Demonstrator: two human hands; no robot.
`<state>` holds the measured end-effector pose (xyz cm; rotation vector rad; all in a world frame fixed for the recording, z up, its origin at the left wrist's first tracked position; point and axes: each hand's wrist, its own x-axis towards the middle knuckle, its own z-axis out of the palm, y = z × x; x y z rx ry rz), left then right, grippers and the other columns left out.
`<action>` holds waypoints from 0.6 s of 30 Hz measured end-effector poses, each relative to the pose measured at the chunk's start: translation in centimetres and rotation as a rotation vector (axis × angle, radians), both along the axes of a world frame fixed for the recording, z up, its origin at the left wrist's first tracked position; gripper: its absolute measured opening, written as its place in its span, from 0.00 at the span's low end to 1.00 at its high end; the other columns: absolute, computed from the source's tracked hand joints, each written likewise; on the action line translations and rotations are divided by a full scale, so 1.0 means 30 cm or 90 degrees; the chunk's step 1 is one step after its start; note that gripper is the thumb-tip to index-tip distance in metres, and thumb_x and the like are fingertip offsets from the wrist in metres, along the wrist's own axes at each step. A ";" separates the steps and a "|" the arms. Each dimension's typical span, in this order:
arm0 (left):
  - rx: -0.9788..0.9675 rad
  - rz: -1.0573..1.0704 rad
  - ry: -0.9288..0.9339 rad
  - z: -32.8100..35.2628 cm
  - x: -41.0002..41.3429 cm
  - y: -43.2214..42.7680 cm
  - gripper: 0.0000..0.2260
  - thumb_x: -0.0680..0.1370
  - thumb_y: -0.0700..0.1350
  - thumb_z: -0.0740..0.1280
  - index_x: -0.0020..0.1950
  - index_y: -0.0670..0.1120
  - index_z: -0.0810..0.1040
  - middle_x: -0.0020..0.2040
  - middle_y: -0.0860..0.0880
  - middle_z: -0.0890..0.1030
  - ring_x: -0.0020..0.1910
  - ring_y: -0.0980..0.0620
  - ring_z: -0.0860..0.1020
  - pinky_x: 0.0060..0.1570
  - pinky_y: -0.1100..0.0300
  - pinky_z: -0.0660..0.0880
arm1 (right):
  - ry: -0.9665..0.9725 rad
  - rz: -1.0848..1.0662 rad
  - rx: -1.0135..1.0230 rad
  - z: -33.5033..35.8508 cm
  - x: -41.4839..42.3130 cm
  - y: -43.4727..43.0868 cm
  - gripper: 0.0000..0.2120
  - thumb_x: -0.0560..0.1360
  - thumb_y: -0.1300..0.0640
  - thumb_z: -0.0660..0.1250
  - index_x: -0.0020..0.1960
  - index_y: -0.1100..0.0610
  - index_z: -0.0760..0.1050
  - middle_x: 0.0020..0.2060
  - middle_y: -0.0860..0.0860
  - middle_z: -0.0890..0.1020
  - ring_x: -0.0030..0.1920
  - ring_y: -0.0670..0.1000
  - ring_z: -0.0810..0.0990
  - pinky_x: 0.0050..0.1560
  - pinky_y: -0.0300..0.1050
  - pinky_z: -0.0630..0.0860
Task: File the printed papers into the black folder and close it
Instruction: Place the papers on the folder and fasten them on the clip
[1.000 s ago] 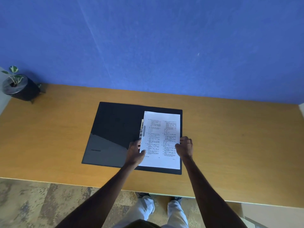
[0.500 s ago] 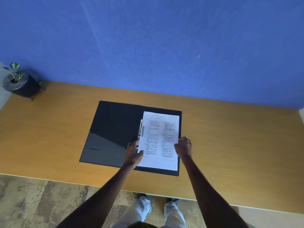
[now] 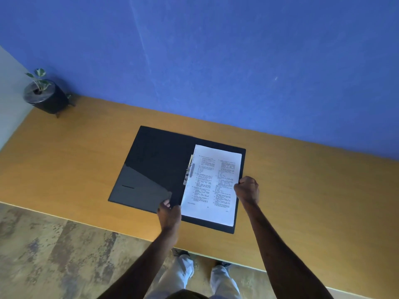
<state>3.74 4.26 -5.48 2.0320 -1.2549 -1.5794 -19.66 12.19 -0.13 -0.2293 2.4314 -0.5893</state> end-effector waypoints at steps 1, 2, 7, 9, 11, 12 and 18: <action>0.020 0.015 0.001 -0.005 0.002 0.012 0.23 0.80 0.35 0.67 0.76 0.36 0.73 0.73 0.37 0.79 0.64 0.40 0.80 0.62 0.51 0.79 | 0.000 -0.011 0.001 0.001 -0.002 0.001 0.13 0.75 0.67 0.63 0.55 0.65 0.83 0.53 0.61 0.87 0.54 0.63 0.86 0.46 0.48 0.77; 0.037 0.022 -0.002 -0.008 0.003 0.022 0.23 0.80 0.35 0.67 0.76 0.36 0.73 0.73 0.36 0.78 0.66 0.38 0.80 0.66 0.48 0.79 | -0.003 -0.017 0.002 0.001 -0.005 0.004 0.11 0.74 0.67 0.63 0.52 0.66 0.82 0.51 0.62 0.87 0.51 0.63 0.86 0.45 0.47 0.74; 0.073 0.040 -0.019 -0.019 0.002 0.046 0.24 0.81 0.36 0.68 0.77 0.38 0.70 0.76 0.36 0.74 0.69 0.36 0.77 0.70 0.45 0.75 | -0.046 0.001 0.020 -0.005 -0.014 0.022 0.12 0.74 0.67 0.62 0.53 0.68 0.81 0.45 0.59 0.85 0.50 0.63 0.86 0.44 0.47 0.73; 0.065 -0.002 -0.025 -0.015 -0.004 0.052 0.24 0.81 0.36 0.68 0.78 0.41 0.71 0.76 0.37 0.73 0.64 0.41 0.77 0.66 0.48 0.75 | -0.050 0.011 0.020 -0.006 -0.010 0.026 0.12 0.74 0.67 0.62 0.53 0.68 0.82 0.47 0.62 0.86 0.53 0.65 0.86 0.43 0.49 0.76; 0.033 -0.071 -0.049 -0.009 -0.007 0.057 0.26 0.81 0.36 0.67 0.79 0.44 0.71 0.77 0.37 0.71 0.63 0.42 0.77 0.64 0.49 0.77 | -0.043 0.019 0.014 -0.006 -0.004 0.027 0.13 0.74 0.69 0.62 0.54 0.70 0.82 0.51 0.65 0.87 0.55 0.67 0.86 0.48 0.57 0.83; 0.014 -0.111 -0.071 -0.005 -0.010 0.058 0.27 0.81 0.37 0.67 0.80 0.46 0.71 0.77 0.37 0.70 0.65 0.40 0.78 0.66 0.46 0.79 | -0.039 0.021 0.010 -0.005 -0.001 0.027 0.14 0.74 0.69 0.61 0.54 0.70 0.82 0.52 0.65 0.87 0.56 0.68 0.86 0.52 0.59 0.84; -0.022 -0.254 -0.150 0.011 -0.021 0.059 0.28 0.80 0.39 0.68 0.81 0.51 0.71 0.78 0.39 0.66 0.74 0.33 0.73 0.71 0.35 0.77 | -0.045 0.000 -0.004 -0.008 0.004 0.033 0.14 0.76 0.69 0.62 0.56 0.70 0.83 0.53 0.64 0.88 0.58 0.66 0.86 0.56 0.58 0.85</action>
